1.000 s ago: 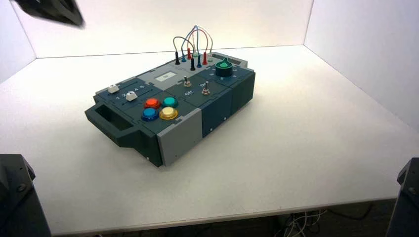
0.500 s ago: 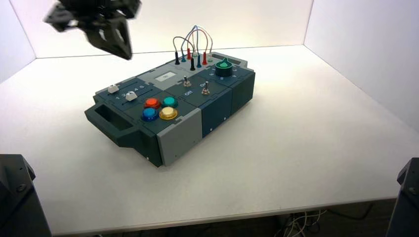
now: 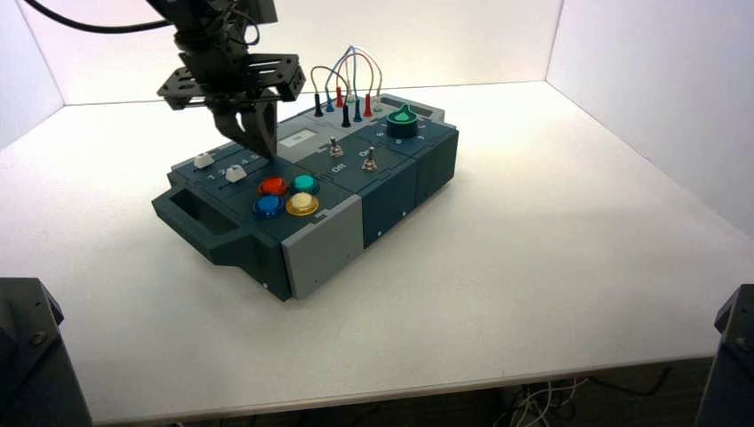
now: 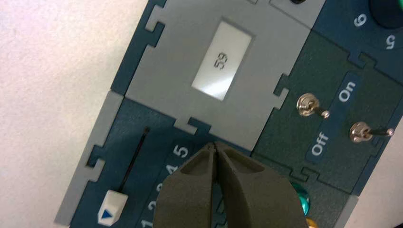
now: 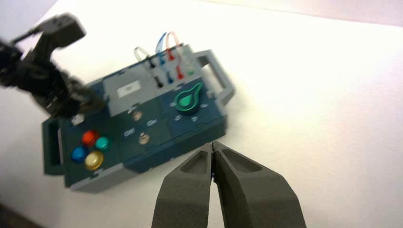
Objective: Flip the bottom switch on with the right gripper.
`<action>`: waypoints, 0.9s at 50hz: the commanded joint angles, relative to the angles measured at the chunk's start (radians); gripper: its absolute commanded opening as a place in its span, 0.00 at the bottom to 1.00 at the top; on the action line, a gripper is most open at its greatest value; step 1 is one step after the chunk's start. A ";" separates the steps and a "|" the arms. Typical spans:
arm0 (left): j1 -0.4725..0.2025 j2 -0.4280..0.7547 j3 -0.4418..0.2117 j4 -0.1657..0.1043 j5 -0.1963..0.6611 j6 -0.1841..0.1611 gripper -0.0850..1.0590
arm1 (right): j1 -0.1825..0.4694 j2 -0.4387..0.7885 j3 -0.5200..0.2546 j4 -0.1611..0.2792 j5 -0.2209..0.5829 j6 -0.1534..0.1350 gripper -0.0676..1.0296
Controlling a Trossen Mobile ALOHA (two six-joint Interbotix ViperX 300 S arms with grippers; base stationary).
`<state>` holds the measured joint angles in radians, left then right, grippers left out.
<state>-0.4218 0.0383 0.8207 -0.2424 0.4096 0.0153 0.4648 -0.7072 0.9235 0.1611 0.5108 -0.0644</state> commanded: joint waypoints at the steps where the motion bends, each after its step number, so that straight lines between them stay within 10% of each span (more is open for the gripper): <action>1: -0.003 0.011 -0.015 0.002 -0.017 0.000 0.05 | 0.069 0.084 -0.061 0.008 -0.002 0.003 0.04; 45: 0.040 0.081 -0.025 0.005 -0.025 0.008 0.05 | 0.267 0.502 -0.239 0.127 0.057 -0.002 0.04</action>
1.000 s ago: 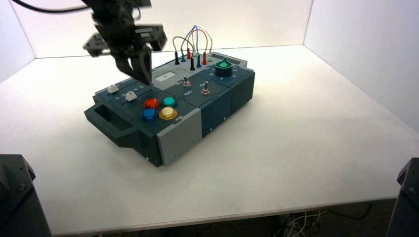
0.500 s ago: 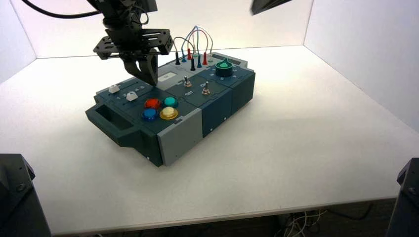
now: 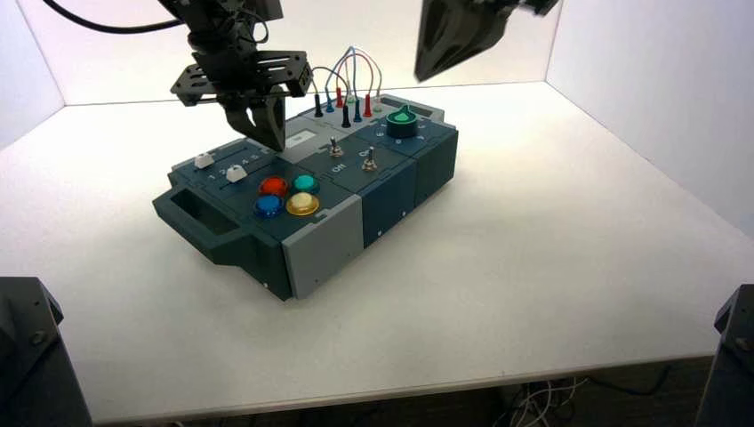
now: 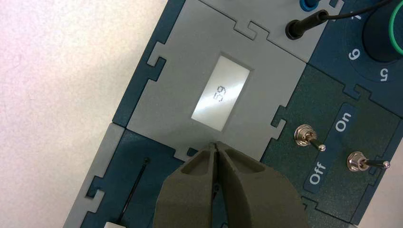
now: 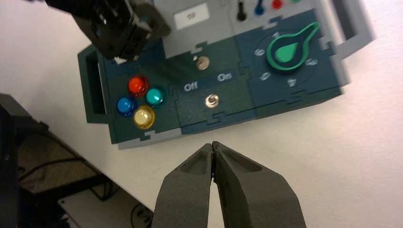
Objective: Flip the bottom switch on with the right gripper.
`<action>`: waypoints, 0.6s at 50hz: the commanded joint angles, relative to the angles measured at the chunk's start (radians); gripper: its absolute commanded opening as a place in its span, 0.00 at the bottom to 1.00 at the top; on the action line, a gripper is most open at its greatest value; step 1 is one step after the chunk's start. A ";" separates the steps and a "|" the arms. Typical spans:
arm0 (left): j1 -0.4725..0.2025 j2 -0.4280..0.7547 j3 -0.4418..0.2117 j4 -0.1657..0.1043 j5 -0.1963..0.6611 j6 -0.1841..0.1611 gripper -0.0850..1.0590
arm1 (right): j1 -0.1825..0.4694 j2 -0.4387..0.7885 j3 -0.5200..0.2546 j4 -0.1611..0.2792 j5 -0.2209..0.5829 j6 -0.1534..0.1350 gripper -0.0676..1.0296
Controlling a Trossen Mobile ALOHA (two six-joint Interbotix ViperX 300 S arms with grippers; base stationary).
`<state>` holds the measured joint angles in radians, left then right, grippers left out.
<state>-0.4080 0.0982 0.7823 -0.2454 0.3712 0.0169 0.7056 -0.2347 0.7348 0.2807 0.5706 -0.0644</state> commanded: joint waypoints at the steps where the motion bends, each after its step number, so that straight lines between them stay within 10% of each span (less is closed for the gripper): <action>1: 0.028 0.021 0.015 0.006 0.014 0.008 0.05 | 0.028 0.041 -0.058 0.009 -0.003 -0.002 0.04; 30: 0.026 0.026 0.011 0.008 0.023 0.017 0.05 | 0.043 0.252 -0.143 0.009 0.005 -0.008 0.04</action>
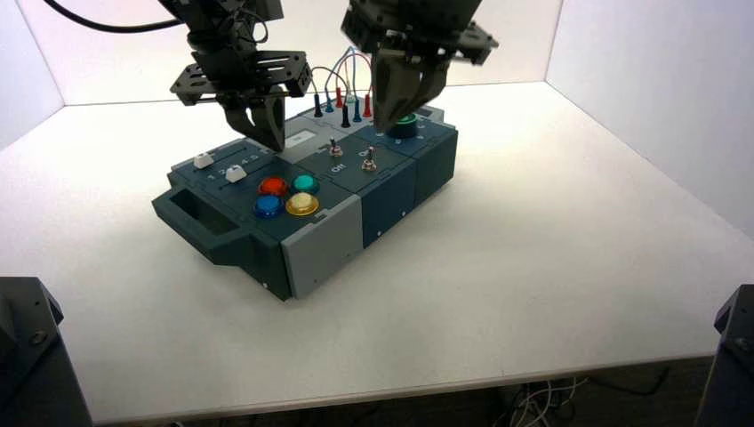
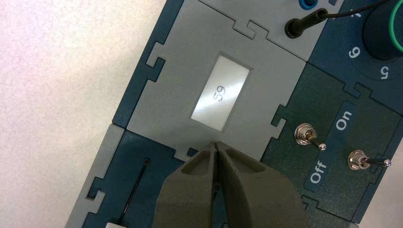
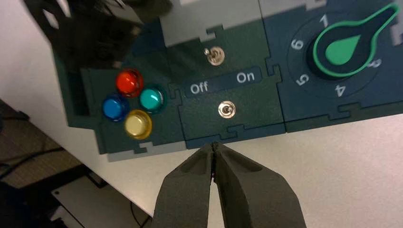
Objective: Flip the bottom switch on with the right gripper.
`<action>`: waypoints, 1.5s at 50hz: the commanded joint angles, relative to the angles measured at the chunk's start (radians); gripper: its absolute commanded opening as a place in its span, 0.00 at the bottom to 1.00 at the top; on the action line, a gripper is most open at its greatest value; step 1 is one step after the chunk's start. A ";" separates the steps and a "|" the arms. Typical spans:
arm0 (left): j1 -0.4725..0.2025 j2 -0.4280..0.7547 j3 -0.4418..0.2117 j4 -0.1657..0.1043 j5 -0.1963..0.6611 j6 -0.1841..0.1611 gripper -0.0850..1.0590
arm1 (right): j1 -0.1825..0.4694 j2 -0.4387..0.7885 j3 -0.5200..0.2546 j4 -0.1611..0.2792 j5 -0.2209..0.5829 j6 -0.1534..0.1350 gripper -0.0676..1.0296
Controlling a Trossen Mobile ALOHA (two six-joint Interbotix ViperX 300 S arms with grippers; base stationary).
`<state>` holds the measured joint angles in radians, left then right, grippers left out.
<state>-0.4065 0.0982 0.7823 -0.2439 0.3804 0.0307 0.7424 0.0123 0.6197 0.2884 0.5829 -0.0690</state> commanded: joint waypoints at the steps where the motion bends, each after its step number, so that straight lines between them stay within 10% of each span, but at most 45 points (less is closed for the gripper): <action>1: 0.025 0.026 0.011 0.006 0.015 0.003 0.05 | 0.006 0.009 -0.028 0.002 -0.011 -0.003 0.04; 75: 0.026 0.034 0.005 0.006 0.020 0.005 0.05 | -0.054 0.152 -0.141 -0.057 -0.041 -0.003 0.04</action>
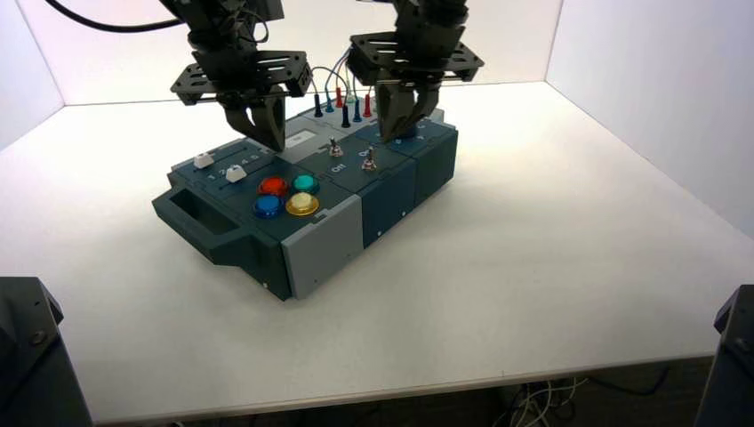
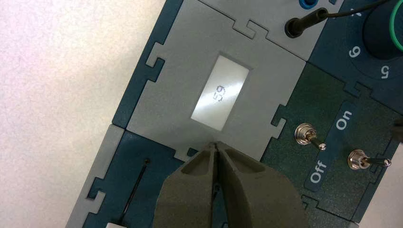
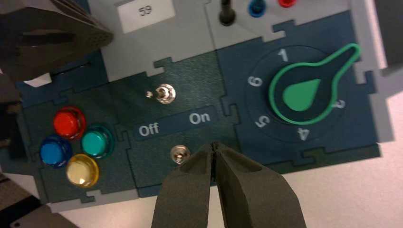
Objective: Flip the bottom switch on with the right gripper.
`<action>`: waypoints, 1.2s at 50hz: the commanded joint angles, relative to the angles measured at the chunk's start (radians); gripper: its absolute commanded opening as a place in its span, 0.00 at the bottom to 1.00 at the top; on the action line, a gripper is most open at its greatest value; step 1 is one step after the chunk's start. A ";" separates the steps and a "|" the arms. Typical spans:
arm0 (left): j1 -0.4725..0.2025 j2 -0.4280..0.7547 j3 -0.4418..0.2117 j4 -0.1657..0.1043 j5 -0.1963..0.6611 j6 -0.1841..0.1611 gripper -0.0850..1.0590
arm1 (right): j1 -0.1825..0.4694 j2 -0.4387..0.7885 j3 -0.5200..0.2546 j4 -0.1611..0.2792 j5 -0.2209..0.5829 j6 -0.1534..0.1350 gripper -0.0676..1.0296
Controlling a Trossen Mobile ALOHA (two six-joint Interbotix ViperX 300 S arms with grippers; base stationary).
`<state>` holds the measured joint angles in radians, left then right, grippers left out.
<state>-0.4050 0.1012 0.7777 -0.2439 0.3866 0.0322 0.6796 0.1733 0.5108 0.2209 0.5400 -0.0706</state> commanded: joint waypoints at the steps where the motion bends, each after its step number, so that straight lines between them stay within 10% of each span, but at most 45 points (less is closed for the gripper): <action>1: 0.025 0.031 0.009 0.008 0.014 0.003 0.05 | 0.009 -0.008 -0.032 0.012 0.002 0.000 0.04; 60: 0.023 0.035 0.008 0.006 0.017 0.006 0.05 | 0.029 -0.020 -0.008 0.054 0.021 0.003 0.04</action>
<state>-0.4050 0.1028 0.7747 -0.2439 0.3896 0.0337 0.7010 0.1856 0.5170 0.2684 0.5645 -0.0675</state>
